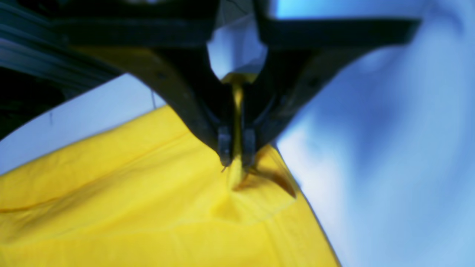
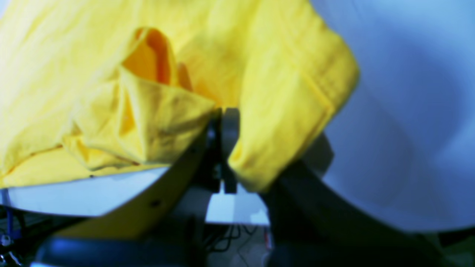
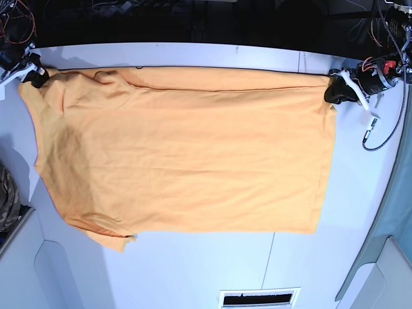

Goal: Layout the t-shirt on the table in an organized manner, then fold the t-shirt properly
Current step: 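Pull the held corners apart to straighten the shirt edge, then release the corners and move both grippers to the shirt's side edges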

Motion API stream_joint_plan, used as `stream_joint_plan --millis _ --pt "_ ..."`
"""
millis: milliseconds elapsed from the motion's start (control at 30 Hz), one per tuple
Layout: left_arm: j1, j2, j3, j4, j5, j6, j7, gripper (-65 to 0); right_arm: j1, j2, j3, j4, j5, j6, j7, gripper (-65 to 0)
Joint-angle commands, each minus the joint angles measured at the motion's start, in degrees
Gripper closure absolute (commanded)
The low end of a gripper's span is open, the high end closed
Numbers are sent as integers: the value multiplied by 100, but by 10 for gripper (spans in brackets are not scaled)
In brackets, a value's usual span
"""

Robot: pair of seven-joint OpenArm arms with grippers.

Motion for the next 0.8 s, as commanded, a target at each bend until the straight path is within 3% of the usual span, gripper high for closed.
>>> stream_joint_plan --millis 0,200,267,367,433,600,767 --pt "-24 -109 -39 114 -92 -54 -114 0 26 111 55 127 114 28 98 0" --pt "-28 -109 -39 114 -83 -54 -199 0 28 111 55 129 109 26 127 0" --pt "-28 -109 -39 114 -79 -54 -267 -65 28 111 55 129 48 26 164 -5" --pt "-28 -109 -39 114 -81 -54 -304 -188 26 111 79 129 -131 2 164 -199" --pt "-28 -111 -42 114 -81 -54 -302 -228 26 111 164 129 -149 2 164 -257" --pt "-35 -111 -44 219 -105 -54 -304 -230 31 114 763 131 -146 2 188 -261" --pt "-33 -111 -44 505 -212 -54 -304 -230 31 216 1200 129 -190 -35 549 -261"
